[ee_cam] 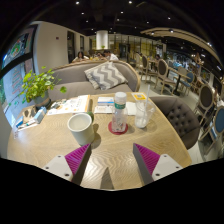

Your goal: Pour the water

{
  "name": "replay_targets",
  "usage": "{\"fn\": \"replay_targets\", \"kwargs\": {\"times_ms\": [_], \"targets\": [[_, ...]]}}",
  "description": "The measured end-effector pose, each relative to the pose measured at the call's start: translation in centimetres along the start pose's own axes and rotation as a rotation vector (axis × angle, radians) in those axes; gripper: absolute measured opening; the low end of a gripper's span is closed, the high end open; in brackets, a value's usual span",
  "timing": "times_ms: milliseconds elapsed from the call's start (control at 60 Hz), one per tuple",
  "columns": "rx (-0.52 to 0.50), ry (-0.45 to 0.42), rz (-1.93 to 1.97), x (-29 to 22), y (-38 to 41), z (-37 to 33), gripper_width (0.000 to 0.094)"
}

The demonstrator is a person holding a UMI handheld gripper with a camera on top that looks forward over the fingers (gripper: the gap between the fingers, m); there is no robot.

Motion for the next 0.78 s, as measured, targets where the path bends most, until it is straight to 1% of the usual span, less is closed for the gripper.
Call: {"fn": "replay_targets", "kwargs": {"times_ms": [50, 183, 317, 400, 533, 617, 783], "targets": [[0.006, 0.011, 0.000, 0.4, 0.7, -2.8, 0.0854], [-0.002, -0.003, 0.000, 1.1, 2.5, -9.4, 0.0856], [-0.012, -0.011, -0.027, 1.7, 3.8, -13.8, 0.0859], [-0.023, -0.028, -0.045, 1.8, 4.4, -15.5, 0.0857], [-0.026, -0.028, -0.044, 2.1, 4.3, -16.8, 0.0856], [-0.006, -0.031, -0.046, 2.1, 4.1, -17.0, 0.0856], [-0.001, -0.051, -0.052, 1.5, 3.9, -17.9, 0.0856]]}}
Point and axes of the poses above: the point between the fingertips, and its own axes, seen from behind it with the camera up: y to the left, x down, z forward, the way the camera looks, the point moved 10 cm from there along -z, backward, against the way the camera looks
